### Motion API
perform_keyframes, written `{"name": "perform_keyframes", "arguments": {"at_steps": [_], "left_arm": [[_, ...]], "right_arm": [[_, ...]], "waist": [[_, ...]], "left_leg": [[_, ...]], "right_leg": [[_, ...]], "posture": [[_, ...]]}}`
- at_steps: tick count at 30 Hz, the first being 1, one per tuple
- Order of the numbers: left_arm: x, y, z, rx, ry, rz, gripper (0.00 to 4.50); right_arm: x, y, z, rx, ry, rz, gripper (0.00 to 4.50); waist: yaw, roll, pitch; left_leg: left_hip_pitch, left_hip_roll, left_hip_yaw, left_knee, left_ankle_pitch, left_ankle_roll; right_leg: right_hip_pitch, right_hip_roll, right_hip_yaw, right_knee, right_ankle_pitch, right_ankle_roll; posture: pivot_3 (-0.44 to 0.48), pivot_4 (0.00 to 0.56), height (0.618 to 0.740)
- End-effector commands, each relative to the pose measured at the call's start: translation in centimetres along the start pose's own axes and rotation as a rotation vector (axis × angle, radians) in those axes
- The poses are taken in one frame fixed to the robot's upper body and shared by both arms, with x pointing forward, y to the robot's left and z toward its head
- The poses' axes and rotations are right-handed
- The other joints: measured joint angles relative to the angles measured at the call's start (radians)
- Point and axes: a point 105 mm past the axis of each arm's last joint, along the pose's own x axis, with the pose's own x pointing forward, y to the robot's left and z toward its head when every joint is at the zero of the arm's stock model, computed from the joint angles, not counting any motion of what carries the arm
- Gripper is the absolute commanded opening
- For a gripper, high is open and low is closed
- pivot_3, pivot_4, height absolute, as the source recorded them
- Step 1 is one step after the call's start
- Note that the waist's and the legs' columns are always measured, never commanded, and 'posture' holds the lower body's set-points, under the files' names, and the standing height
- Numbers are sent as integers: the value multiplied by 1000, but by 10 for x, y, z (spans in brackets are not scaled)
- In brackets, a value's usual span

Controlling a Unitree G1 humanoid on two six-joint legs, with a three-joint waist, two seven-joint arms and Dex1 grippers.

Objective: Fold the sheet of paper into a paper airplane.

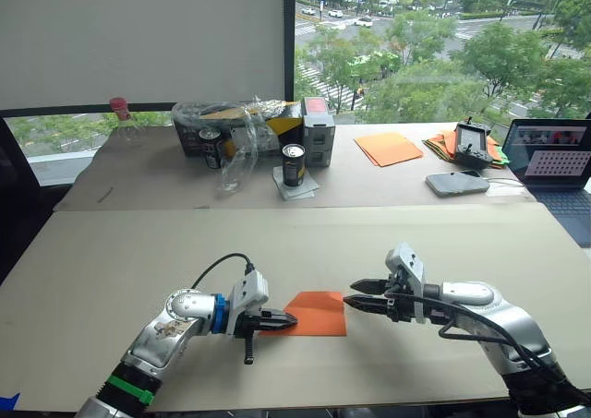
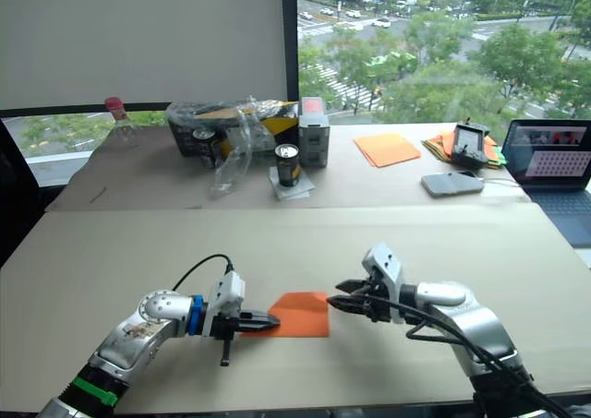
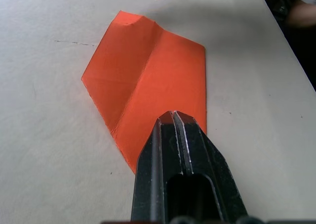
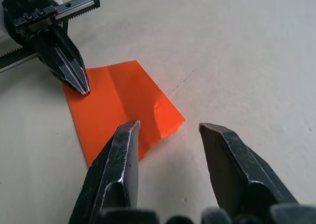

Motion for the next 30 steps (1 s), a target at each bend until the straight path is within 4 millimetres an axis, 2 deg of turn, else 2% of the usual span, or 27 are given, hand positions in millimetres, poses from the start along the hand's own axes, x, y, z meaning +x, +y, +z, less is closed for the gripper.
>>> {"name": "perform_keyframes", "arguments": {"at_steps": [1, 6, 12, 15, 19, 30], "left_arm": [[0, -4, -11, -25, 36, -6, 0], [0, -5, -9, -22, 18, -7, 0], [0, -4, -8, -24, 10, -1, 0], [0, -4, -8, -24, 11, -2, 0], [1, -3, -7, -23, 11, -5, 0], [1, -2, -8, -22, 16, -12, 0]], "right_arm": [[5, -1, 6, 26, -15, 40, 2186], [10, 3, 17, 91, -63, 87, 2186], [8, 8, 20, 105, -70, 111, 2186], [7, 10, 20, 106, -70, 114, 1395], [7, 11, 22, 105, -83, 112, 43], [6, 12, 25, 75, -102, 112, 43]], "waist": [[0, 0, 0], [0, 0, 0], [0, 0, 0], [0, 0, 0], [0, 0, 0], [0, 0, 0]], "left_leg": [[0, 0, 0, 0, 0, 0], [0, 0, 0, 0, 0, 0], [-1, 0, 0, 0, 0, 0], [-1, 0, 0, 0, 0, 0], [-1, 0, 0, 0, 0, 0], [-1, 0, 0, 0, 0, 0]], "right_leg": [[0, 0, 0, 0, 0, 0], [0, 0, 0, 0, 0, 0], [-1, 0, 0, 0, 0, 0], [-1, 0, 0, 0, 0, 0], [-1, 0, 0, 0, 0, 0], [-1, 0, 0, 0, 0, 0]], "posture": [[0, 150, 740], [0, 150, 740], [0, 150, 740], [0, 150, 740], [0, 150, 740], [0, 150, 740]]}}
